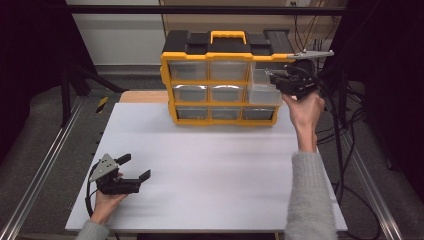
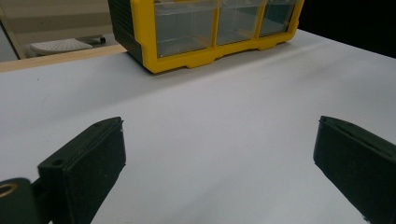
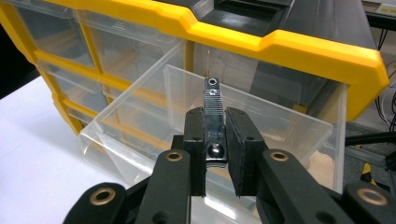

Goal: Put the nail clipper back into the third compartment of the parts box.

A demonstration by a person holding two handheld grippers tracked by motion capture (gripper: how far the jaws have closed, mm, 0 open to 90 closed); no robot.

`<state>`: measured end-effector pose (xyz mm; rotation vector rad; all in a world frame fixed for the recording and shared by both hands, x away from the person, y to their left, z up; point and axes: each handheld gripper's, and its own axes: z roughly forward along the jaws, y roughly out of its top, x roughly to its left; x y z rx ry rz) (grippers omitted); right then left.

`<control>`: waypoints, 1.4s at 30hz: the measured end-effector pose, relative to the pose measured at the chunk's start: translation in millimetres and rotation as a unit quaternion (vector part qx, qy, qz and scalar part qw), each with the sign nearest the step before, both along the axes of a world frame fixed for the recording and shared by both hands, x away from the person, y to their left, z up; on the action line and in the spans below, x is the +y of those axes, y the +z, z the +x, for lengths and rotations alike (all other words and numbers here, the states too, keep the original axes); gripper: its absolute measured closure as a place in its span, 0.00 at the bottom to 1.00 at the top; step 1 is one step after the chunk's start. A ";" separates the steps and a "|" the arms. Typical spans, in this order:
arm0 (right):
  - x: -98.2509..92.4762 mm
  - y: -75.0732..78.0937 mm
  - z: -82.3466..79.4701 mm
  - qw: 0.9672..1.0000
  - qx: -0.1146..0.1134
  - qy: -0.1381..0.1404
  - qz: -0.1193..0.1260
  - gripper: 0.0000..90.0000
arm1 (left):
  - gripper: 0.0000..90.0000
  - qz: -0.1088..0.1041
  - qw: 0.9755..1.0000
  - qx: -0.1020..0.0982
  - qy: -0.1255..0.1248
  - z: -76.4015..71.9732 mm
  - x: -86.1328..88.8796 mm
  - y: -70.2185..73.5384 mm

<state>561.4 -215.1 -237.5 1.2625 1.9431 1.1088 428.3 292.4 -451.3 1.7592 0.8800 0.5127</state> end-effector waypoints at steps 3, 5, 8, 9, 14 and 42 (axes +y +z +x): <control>1.0 -0.6 1.1 1.000 0.002 -0.005 0.002 0.87 | 0.02 0.000 1.000 0.000 0.000 0.0 0.1 -0.1; 1.4 -0.9 1.2 1.000 0.000 -0.005 -0.001 0.87 | 0.02 0.000 1.000 0.000 0.000 0.0 0.0 -0.1; 1.6 -0.9 1.1 1.000 -0.002 -0.005 -0.001 0.87 | 0.02 0.000 1.000 0.000 0.000 0.0 0.0 -0.1; 1.8 -1.0 1.0 1.000 -0.004 -0.005 -0.002 0.87 | 0.02 0.000 1.000 0.000 0.000 0.1 0.0 -0.1; 2.7 -1.3 -0.4 1.000 -0.016 -0.009 -0.011 0.82 | 0.02 0.000 1.000 0.000 0.000 0.1 0.1 -0.1; 5.6 -4.8 -52.9 0.988 -0.140 0.021 0.055 0.12 | 0.02 0.001 1.000 0.001 0.000 0.0 -0.2 -0.2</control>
